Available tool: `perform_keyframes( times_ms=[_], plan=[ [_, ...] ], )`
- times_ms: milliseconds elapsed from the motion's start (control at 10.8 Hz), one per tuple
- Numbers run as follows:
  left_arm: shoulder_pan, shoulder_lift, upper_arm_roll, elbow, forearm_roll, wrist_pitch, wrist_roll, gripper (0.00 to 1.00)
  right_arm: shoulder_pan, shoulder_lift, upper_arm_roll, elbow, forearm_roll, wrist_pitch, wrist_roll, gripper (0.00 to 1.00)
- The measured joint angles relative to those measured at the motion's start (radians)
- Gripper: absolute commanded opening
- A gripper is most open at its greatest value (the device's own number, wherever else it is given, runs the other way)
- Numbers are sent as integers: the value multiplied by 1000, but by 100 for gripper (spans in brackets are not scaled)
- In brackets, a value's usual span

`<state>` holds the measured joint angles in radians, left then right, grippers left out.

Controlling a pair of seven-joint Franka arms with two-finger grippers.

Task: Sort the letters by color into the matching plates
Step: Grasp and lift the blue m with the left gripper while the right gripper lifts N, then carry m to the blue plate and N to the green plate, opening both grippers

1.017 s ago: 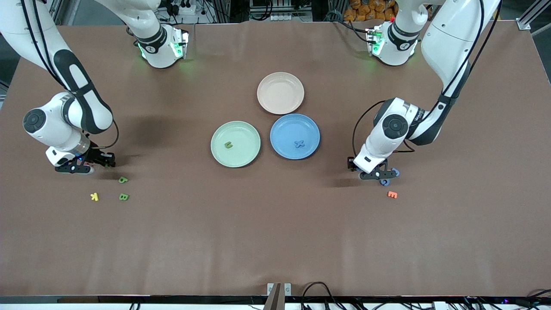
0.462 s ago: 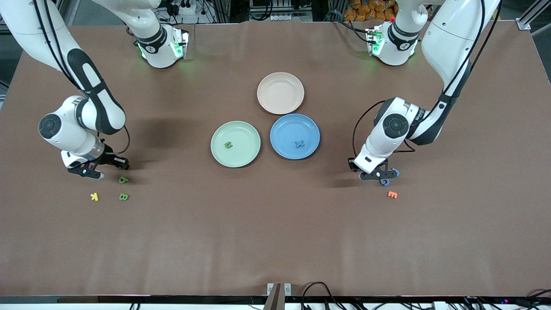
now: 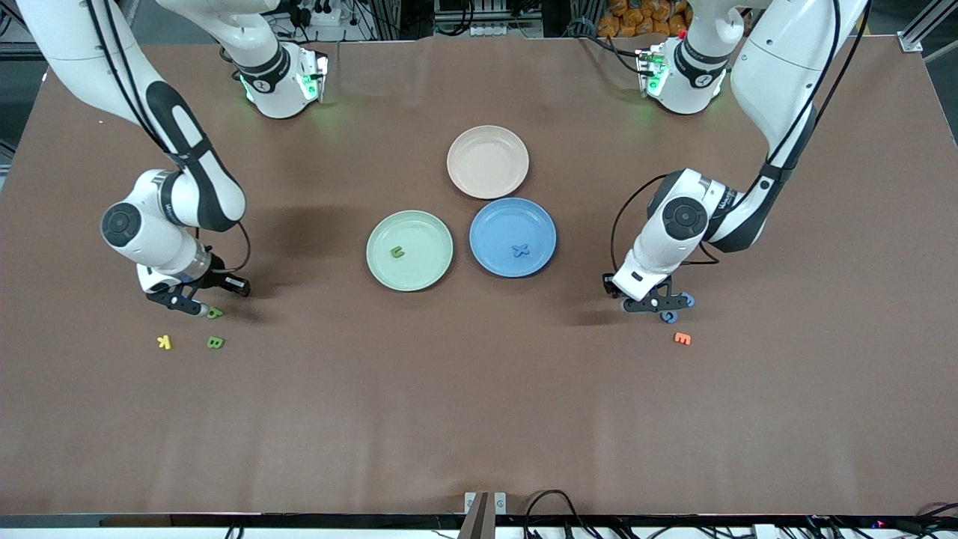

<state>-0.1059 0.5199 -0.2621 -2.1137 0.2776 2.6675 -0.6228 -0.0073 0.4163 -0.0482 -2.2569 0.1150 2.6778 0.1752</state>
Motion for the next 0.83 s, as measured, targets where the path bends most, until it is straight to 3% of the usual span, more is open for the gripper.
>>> perform_keyframes(
  times_ms=[462,832],
  plan=[
    [-1,0,-26,20,0,-15,-12,0,90,-34,2,3,5,-65,138,3],
    [-6,-2,-77,73,0,-76,-75,0,225,-81,3,9,97,-101,159,3]
  ],
)
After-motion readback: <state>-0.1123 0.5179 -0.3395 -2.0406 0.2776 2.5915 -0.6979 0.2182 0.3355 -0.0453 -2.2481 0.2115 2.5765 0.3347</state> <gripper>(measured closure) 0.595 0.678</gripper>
